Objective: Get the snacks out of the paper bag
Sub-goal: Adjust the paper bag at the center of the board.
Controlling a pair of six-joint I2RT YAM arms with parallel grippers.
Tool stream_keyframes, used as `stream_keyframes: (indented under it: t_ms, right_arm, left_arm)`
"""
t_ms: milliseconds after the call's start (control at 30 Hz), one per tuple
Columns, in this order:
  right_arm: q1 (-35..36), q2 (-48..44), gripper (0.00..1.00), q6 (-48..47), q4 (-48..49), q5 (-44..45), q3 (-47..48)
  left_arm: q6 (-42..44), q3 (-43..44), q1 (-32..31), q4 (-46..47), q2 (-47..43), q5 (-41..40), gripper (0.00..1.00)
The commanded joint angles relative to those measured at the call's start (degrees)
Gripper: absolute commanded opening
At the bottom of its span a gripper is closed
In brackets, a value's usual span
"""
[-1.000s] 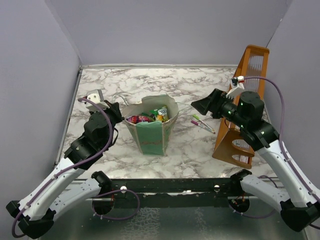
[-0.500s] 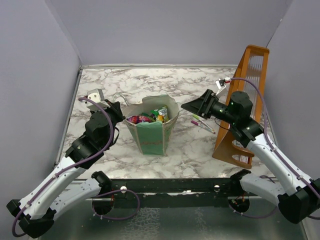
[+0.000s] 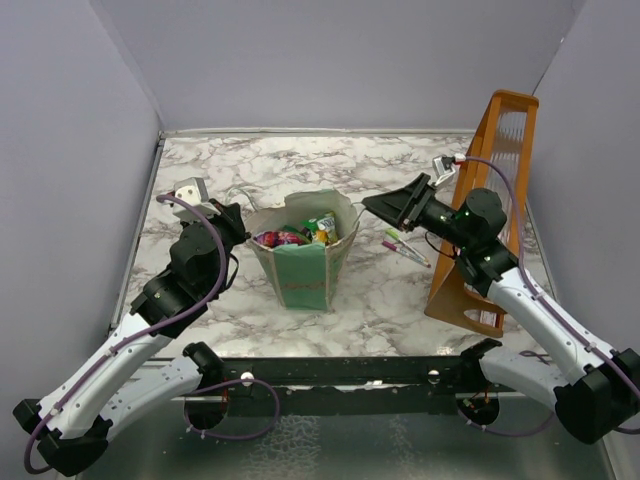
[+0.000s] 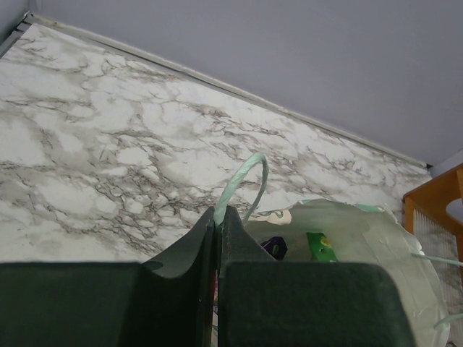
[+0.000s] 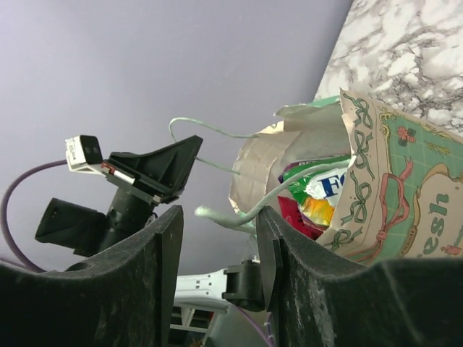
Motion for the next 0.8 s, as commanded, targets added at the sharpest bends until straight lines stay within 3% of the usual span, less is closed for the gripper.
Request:
stream_keyframes:
  t_ms: [0,200,433,567,767]
  right_arm:
    - [0.3,1.8,0.45,3.6,6.2,-1.6,-2.5]
    - [0.4,3.8,0.44,4.1,7.7,-3.2,-0.8]
    - [1.7,7.1,0.44,-5.7,-5.6,-0.2,7.6]
    - [3.2,8.0,0.42,-5.8,-3.4,-0.6,7.8]
    - [4.0,8.0,0.28,-6.7,-2.9,1.8,9.1]
  left_arm:
    - [-0.4,2.0,0.3,2.7,-0.9,0.5,0.00]
    - [-0.4,1.8,0.2,2.6,-1.2,0.2,0.00]
    - [-0.2,1.8,0.2,2.8,-1.0,0.2,0.00]
    - [-0.1,1.7,0.3,2.8,-1.0,0.0,0.00]
    - [-0.2,1.6,0.2,2.6,-1.5,-0.1,0.00]
